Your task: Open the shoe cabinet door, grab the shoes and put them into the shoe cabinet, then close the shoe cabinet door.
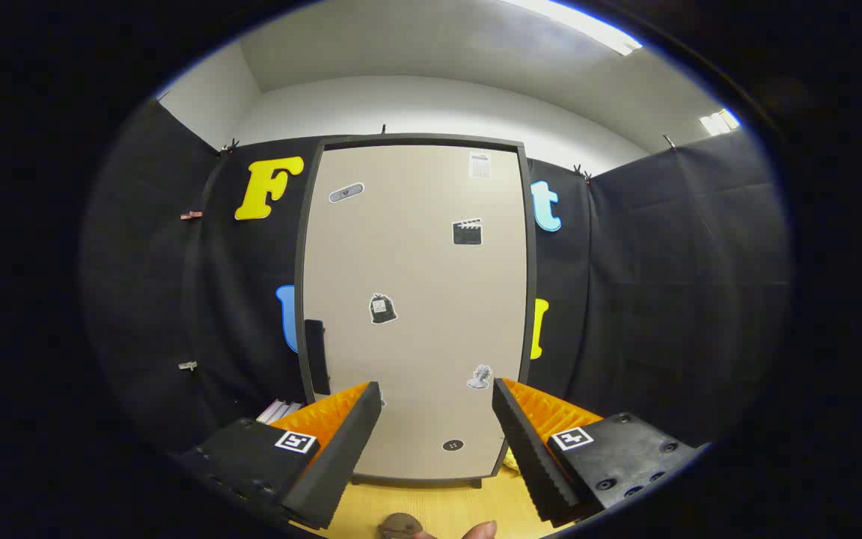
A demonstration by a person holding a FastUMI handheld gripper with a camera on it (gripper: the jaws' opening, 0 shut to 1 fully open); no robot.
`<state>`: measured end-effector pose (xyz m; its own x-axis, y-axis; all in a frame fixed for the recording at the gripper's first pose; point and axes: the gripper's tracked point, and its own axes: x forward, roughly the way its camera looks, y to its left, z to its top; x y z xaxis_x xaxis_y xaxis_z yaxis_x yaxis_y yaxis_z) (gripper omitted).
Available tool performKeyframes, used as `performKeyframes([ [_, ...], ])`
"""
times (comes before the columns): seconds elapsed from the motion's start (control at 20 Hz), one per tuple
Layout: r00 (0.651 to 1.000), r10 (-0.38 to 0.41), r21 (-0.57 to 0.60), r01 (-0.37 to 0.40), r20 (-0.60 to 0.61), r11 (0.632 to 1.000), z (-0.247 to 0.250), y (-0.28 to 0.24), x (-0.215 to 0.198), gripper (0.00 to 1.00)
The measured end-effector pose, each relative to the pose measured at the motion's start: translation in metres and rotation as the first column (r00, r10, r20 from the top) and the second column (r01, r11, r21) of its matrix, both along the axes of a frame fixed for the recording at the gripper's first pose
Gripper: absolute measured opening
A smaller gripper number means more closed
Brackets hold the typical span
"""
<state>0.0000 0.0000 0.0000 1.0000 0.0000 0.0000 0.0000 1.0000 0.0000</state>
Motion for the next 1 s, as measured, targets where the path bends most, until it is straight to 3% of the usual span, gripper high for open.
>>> performKeyframes([
  [0.3,0.999,0.033,0.033,-0.032,-0.007,0.999,0.000,0.007,0.003,0.98],
  [1.0,0.999,0.024,0.052,-0.022,-0.035,0.998,-0.007,0.018,0.021,0.98],
])
